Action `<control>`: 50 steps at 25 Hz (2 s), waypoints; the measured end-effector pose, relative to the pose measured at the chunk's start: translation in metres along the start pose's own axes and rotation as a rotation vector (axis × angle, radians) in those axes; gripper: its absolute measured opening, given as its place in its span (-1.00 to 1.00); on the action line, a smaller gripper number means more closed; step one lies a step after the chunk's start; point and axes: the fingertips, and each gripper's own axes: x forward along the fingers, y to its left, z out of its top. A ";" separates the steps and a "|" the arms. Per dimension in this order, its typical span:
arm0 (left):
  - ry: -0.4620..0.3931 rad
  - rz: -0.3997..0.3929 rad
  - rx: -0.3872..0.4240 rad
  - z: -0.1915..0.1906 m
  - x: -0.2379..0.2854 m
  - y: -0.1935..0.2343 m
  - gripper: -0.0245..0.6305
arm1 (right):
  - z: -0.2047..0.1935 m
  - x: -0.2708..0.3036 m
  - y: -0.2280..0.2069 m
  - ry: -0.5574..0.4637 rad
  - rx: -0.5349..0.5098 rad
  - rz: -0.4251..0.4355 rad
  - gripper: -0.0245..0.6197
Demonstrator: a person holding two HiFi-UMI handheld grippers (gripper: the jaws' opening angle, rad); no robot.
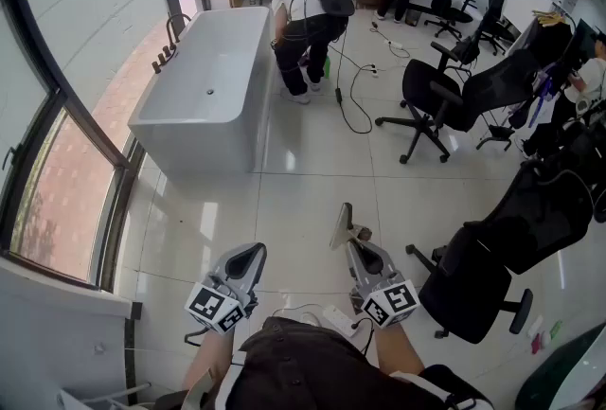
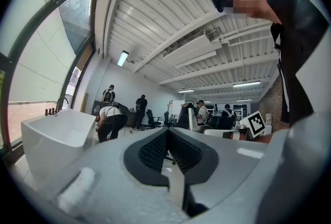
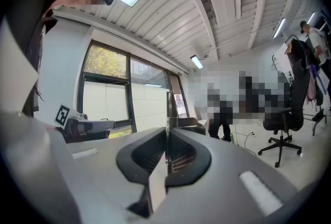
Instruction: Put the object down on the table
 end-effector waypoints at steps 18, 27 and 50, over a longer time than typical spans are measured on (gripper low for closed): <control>-0.022 0.499 -0.031 -0.023 -0.137 0.005 -0.93 | -0.056 0.069 0.094 0.164 0.029 0.487 -0.90; -0.122 0.641 -0.007 0.002 -0.242 0.024 -0.93 | -0.065 0.094 0.217 0.201 0.003 0.664 -0.90; -0.266 1.115 0.064 0.017 -0.567 0.031 -0.93 | -0.102 0.101 0.568 0.229 -0.041 1.169 -0.90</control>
